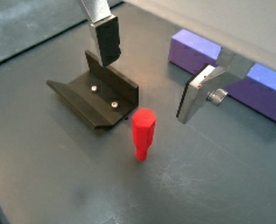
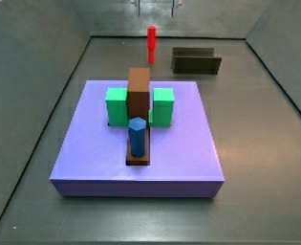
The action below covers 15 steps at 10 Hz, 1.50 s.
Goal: Pick up the red object. Move up. Move to above the board. Insert the red object.
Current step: Pick up the red object.
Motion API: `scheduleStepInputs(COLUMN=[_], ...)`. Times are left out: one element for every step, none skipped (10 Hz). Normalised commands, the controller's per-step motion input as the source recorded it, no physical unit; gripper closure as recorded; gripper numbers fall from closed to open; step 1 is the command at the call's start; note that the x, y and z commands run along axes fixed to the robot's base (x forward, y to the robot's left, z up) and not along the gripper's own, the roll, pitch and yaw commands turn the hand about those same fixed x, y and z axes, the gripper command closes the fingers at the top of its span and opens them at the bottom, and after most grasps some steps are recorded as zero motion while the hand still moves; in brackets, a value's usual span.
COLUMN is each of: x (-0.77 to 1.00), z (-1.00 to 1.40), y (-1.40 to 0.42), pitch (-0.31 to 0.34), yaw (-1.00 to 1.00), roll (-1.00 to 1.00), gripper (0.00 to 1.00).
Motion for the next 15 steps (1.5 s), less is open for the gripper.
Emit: scheduleStepInputs(x=[0.0, -0.03, -0.01, -0.1, -0.03, 0.0, 0.0, 0.0, 0.0, 0.0, 0.0, 0.0, 0.0, 0.0, 0.0], z=[-0.35, -0.35, -0.41, -0.38, -0.21, -0.19, -0.19, -0.22, -0.28, -0.27, -0.23, -0.18, 0.0, 0.0, 0.0], y=[0.08, 0.13, 0.13, 0.17, 0.07, 0.05, 0.03, 0.0, 0.0, 0.0, 0.0, 0.0, 0.01, 0.0, 0.0], pitch=[-0.05, -0.066, -0.083, -0.101, -0.05, -0.036, -0.043, -0.067, -0.09, -0.097, -0.093, -0.066, 0.0, 0.0, 0.0], yaw=[-0.06, -0.08, -0.08, -0.09, -0.07, -0.07, -0.05, -0.03, 0.0, 0.0, 0.0, 0.0, 0.0, 0.0, 0.0], roll=[0.0, 0.0, 0.0, 0.0, 0.0, 0.0, -0.01, -0.04, -0.04, -0.06, -0.06, -0.05, -0.01, 0.0, 0.0], gripper=[0.0, 0.0, 0.0, 0.0, 0.0, 0.0, 0.0, 0.0, 0.0, 0.0, 0.0, 0.0, 0.0, 0.0, 1.0])
